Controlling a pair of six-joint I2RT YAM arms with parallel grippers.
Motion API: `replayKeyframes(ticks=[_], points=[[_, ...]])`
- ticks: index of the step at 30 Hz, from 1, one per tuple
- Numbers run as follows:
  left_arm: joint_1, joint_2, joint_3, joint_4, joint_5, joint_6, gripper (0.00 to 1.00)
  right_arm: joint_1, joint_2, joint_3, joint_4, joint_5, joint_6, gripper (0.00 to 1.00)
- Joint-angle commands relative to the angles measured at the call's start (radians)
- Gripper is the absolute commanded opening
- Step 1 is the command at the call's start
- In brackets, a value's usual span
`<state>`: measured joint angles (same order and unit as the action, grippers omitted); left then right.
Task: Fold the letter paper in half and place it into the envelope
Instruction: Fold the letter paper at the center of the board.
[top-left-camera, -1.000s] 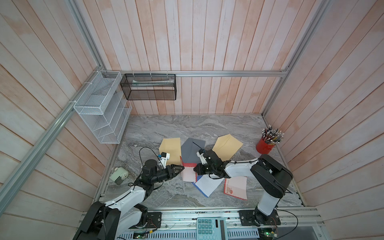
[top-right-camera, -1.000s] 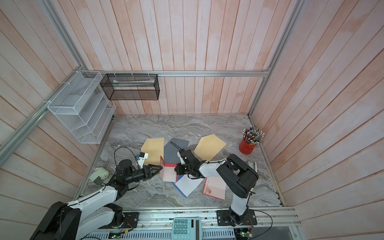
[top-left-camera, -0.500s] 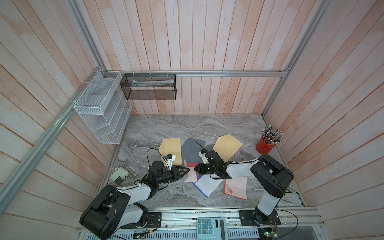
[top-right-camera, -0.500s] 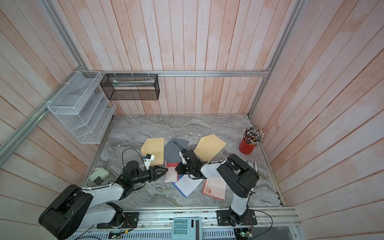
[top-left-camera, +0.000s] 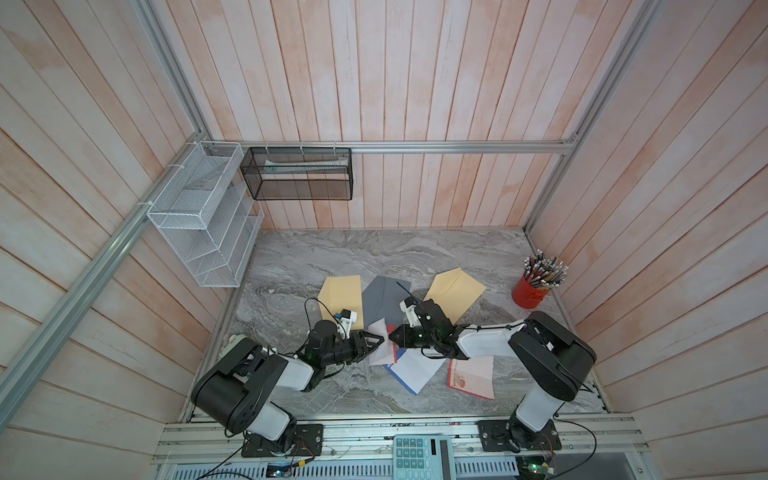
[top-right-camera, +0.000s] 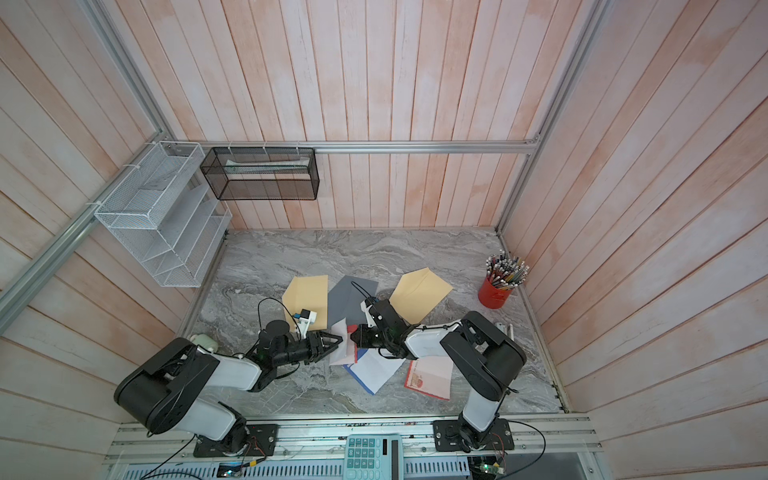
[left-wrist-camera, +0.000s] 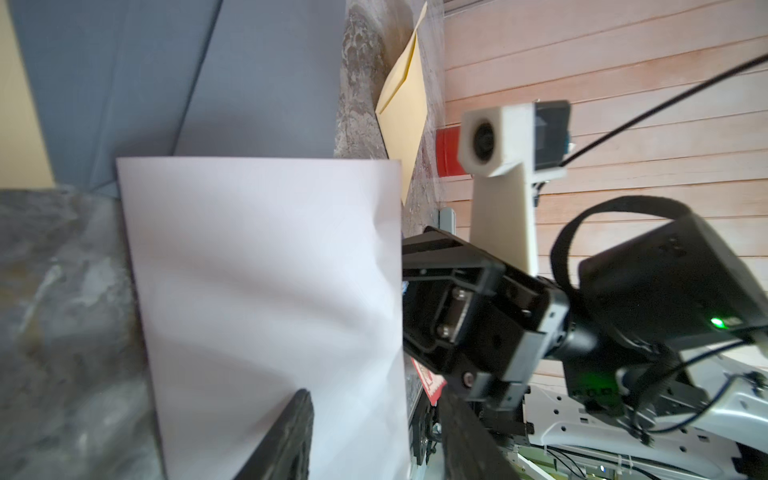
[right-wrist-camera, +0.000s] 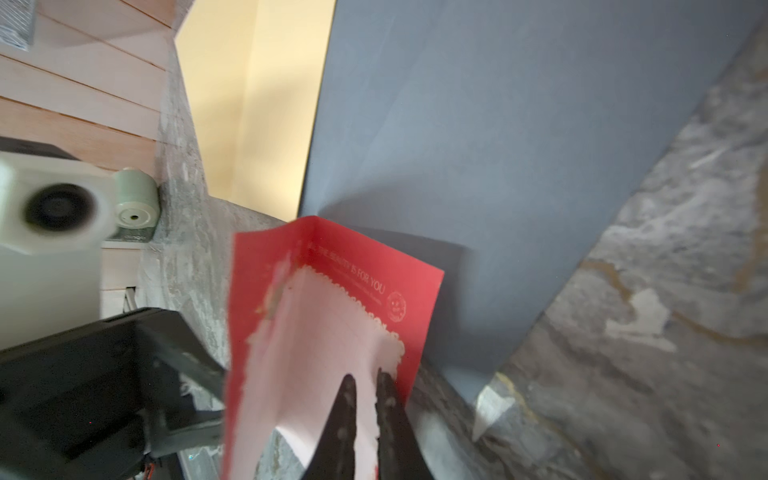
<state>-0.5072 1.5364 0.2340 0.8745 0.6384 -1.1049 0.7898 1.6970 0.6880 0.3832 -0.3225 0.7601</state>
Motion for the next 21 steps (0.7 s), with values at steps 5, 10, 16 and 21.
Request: replayKeyframes(ticks=[5,10,16,21], points=[[-0.005,0.085,-0.022,0.086,-0.014,-0.033,0.5,-0.033,-0.182,-0.03,-0.03,0.043,-0.003,0.17],[-0.005,0.145,-0.025,0.137,-0.007,-0.057,0.49,-0.038,-0.214,-0.008,-0.067,0.035,-0.025,0.17],[-0.004,0.174,-0.04,0.18,0.004,-0.076,0.47,-0.024,-0.116,0.016,-0.04,-0.008,-0.026,0.15],[-0.003,0.13,-0.034,0.142,0.002,-0.067,0.47,-0.018,-0.024,0.024,-0.023,-0.013,-0.036,0.14]])
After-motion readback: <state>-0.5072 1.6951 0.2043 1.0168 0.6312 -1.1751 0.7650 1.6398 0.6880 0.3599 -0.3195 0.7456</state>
